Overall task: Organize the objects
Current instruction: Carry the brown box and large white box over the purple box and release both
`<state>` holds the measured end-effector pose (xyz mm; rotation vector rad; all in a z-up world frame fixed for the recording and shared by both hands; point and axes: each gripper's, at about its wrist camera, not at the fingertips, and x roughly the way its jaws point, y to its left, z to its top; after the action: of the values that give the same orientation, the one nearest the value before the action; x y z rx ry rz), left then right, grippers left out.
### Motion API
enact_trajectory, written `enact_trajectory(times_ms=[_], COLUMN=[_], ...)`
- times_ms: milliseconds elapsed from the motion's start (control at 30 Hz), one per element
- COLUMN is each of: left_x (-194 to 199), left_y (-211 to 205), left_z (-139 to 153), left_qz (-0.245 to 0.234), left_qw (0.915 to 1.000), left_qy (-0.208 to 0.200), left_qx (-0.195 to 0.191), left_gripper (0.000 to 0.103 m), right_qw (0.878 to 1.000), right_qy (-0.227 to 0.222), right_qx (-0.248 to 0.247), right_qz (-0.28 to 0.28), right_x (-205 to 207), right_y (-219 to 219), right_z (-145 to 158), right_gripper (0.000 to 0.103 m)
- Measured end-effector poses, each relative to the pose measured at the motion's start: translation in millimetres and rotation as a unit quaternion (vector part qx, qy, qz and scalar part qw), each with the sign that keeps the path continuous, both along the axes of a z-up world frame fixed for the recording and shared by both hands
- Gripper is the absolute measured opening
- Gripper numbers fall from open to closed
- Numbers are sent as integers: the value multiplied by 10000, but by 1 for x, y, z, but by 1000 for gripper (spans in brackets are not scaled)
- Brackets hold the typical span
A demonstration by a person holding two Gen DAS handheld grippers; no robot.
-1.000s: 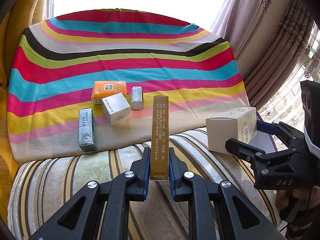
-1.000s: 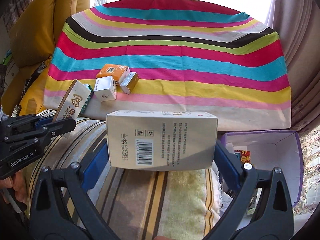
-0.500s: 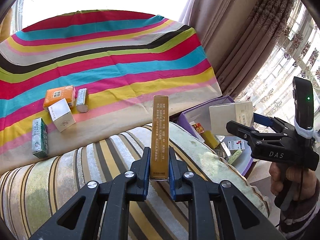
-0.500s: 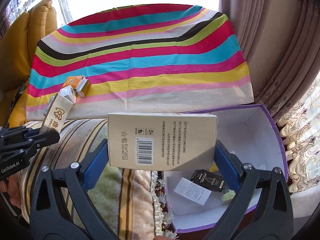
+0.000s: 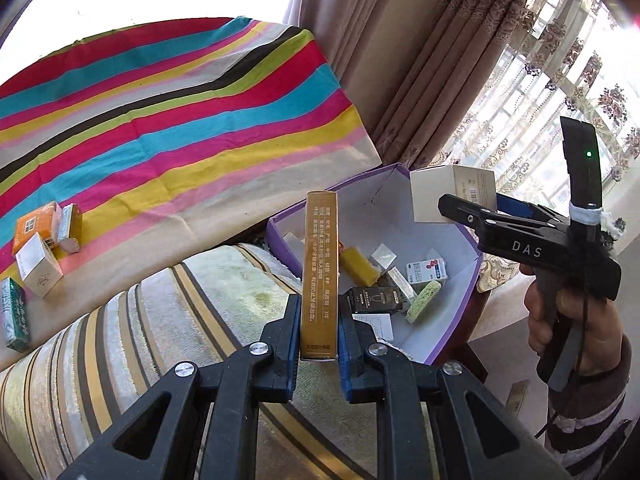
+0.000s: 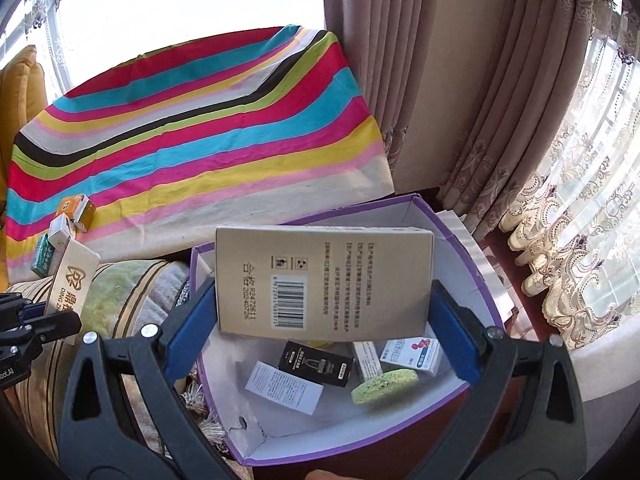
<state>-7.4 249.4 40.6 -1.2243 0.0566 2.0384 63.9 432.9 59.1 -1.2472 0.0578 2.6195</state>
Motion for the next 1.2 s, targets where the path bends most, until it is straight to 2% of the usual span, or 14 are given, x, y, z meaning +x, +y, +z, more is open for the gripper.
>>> enact_trajectory(times_ms=[267,400,433,533,567,700,900,1033,1200], left_x=[11,15,15,16,16,13,13,14,22], left_y=[33,40,42,43,40,30,12,-1,-12], left_z=[-1,1,2,3,5,13,29,38,44], left_qz=[-467,-603,-621,-615,-577,-386,1,302,326], left_qw=[9989,9982,9981,9981,9983,9990,9972,9925,9788], left_qy=[36,12,12,58,90,167,744,1145,1910], left_qx=[-64,24,36,46,81,165,-113,-311,-663], left_gripper=[17,19,24,53,58,61,63,75,77], right_qw=[9996,9992,9990,9991,9992,9991,9994,9992,9983], right_qy=[62,47,81,77,91,113,271,388,519], right_qx=[67,241,297,278,236,195,57,45,249], right_qz=[-263,-329,-318,-316,-319,-351,-214,-127,-25], right_x=[7,7,7,7,7,7,8,8,8], right_y=[22,25,26,27,28,29,23,14,-3], right_z=[1,1,1,2,2,4,13,20,26], right_gripper=[99,99,99,100,100,100,100,100,102])
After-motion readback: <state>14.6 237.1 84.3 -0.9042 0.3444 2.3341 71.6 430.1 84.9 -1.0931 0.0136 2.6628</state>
